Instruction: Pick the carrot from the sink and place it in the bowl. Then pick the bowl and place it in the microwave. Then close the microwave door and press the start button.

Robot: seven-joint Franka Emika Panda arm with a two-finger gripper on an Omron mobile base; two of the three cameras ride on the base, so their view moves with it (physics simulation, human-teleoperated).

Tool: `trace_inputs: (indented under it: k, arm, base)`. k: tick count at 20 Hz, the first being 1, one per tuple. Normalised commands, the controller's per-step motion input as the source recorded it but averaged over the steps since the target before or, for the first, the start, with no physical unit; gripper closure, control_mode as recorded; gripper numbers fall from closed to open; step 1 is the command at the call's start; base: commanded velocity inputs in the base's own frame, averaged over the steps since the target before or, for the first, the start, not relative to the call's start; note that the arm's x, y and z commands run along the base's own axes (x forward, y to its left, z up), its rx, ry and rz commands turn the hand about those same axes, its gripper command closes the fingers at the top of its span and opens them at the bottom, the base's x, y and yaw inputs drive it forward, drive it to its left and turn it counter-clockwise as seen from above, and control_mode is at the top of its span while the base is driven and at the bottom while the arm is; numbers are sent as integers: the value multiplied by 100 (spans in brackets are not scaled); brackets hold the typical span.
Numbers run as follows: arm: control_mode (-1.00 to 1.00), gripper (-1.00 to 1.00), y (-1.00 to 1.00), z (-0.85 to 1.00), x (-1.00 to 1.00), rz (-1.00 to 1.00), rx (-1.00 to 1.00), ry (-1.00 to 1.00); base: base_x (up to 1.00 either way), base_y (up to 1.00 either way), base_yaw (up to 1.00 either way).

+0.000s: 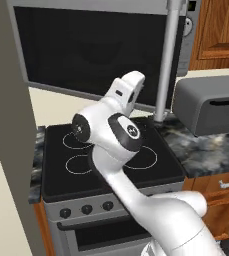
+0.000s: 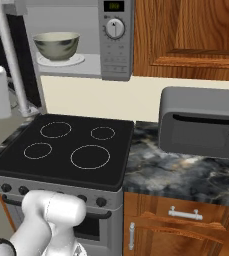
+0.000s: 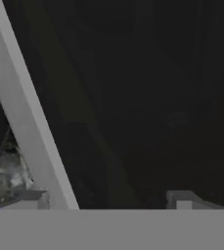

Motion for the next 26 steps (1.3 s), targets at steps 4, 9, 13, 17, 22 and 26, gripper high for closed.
trace_inputs:
  k: [4,9,13,17,22,26]
  arm:
    - [-100,-100,-87,80,27,26,12,17]
    - [-100,-100,-83,59,25,29,9,19]
    - [-100,-100,-65,-3,62,35,2,29]
    - [-100,-100,-52,-18,86,38,0,22]
    - [-100,-100,-35,0,57,36,1,11]
    - [-100,-100,-13,-5,47,36,0,10]
  base:
    - [0,0,0]
    - [0,0,0]
    - [0,0,0]
    - [0,0,0]
    - [0,0,0]
    - [0,0,0]
